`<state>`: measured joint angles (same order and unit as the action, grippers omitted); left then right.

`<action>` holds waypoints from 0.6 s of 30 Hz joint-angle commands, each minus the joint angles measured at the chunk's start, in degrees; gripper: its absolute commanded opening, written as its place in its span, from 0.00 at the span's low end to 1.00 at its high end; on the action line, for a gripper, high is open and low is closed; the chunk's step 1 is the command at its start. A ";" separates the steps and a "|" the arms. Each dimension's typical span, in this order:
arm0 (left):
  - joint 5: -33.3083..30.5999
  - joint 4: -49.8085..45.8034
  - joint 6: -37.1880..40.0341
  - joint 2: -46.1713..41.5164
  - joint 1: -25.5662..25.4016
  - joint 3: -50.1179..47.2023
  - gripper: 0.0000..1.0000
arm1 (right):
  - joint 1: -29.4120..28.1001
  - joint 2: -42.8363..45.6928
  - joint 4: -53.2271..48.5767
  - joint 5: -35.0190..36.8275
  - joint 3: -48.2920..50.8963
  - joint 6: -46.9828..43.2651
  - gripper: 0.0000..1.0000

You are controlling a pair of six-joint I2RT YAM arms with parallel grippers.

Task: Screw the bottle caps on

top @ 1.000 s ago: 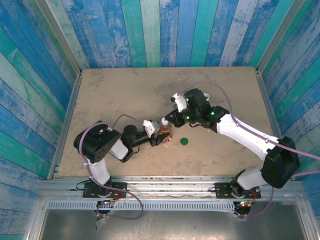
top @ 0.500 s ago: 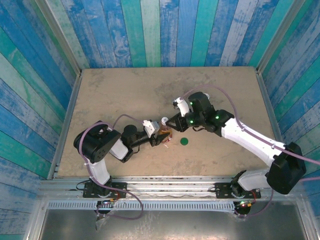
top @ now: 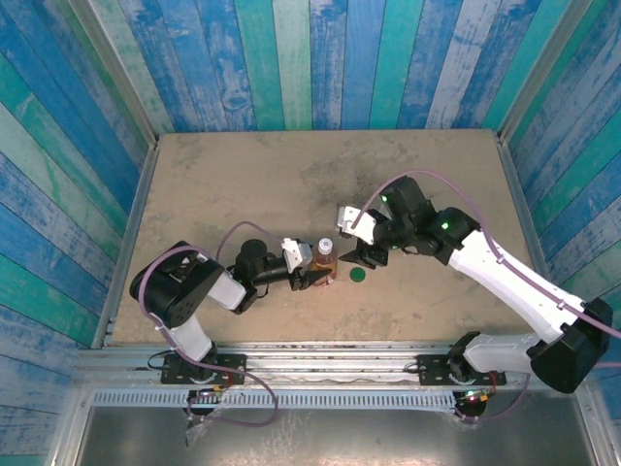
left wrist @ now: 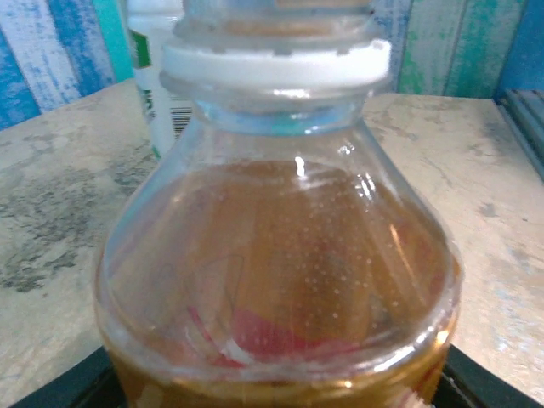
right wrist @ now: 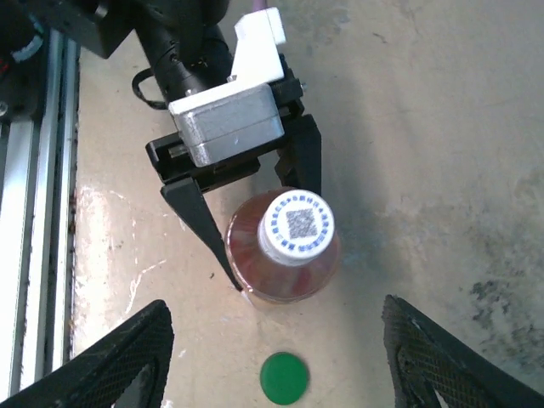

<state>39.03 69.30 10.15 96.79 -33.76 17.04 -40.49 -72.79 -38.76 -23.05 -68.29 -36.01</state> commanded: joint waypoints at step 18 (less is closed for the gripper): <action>1.93 -5.79 1.97 0.41 -0.21 -0.56 0.62 | -1.08 -17.92 -15.87 -6.52 -17.11 -14.61 0.49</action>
<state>40.53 68.90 11.38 96.77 -33.76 17.10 -41.23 -89.84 -52.34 -27.66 -83.92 -49.60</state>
